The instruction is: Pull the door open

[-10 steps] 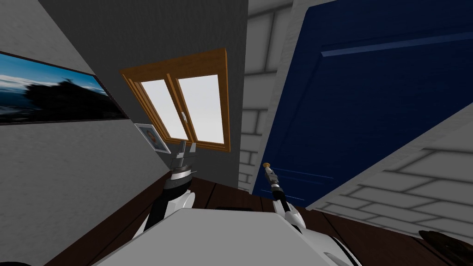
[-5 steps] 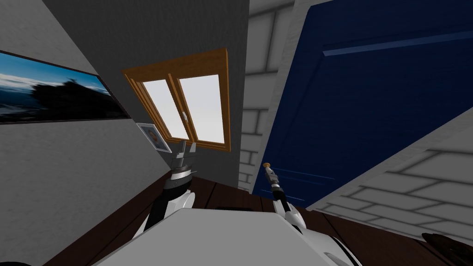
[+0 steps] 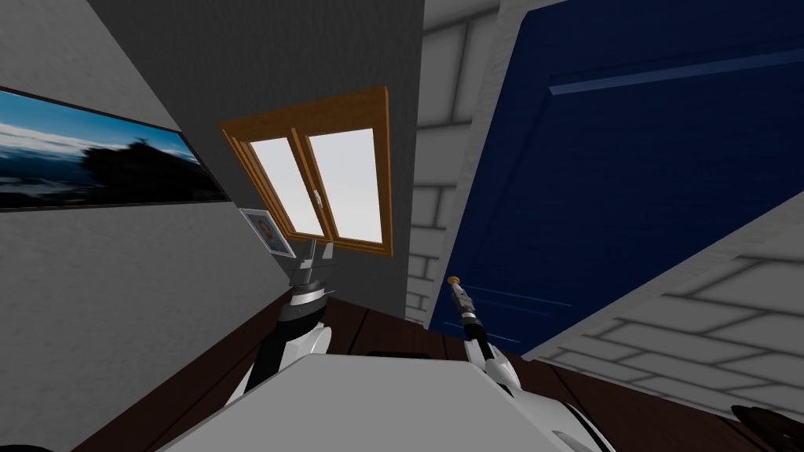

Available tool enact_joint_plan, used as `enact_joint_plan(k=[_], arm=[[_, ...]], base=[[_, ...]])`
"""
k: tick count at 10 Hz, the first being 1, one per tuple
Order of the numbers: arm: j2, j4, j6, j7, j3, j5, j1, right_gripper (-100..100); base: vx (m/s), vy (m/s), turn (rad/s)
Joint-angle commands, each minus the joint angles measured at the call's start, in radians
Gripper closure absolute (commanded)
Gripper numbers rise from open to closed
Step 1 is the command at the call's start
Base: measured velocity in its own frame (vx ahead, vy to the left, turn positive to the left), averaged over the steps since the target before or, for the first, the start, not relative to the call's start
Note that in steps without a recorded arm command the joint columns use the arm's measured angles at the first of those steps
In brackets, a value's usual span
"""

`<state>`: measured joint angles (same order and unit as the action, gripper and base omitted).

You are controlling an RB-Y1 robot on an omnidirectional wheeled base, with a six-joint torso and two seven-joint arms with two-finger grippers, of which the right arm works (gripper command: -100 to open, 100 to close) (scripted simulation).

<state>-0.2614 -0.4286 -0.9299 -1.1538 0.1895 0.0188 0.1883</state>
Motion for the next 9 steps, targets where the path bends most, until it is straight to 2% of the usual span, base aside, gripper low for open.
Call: enact_joint_plan(k=[1, 3, 9], arm=[[0.002, 0.005, -0.002, 0.050, -0.004, -0.007, -0.001, 100], [0.002, 0.004, -0.001, 0.085, -0.006, -0.011, -0.002, 100], [0.000, -0.005, 0.004, 0.245, -0.016, -0.037, -0.007, 100]], base=[[-0.022, -0.011, 0.036], [-0.029, -0.011, 0.028], [-0.023, -0.010, 0.035]])
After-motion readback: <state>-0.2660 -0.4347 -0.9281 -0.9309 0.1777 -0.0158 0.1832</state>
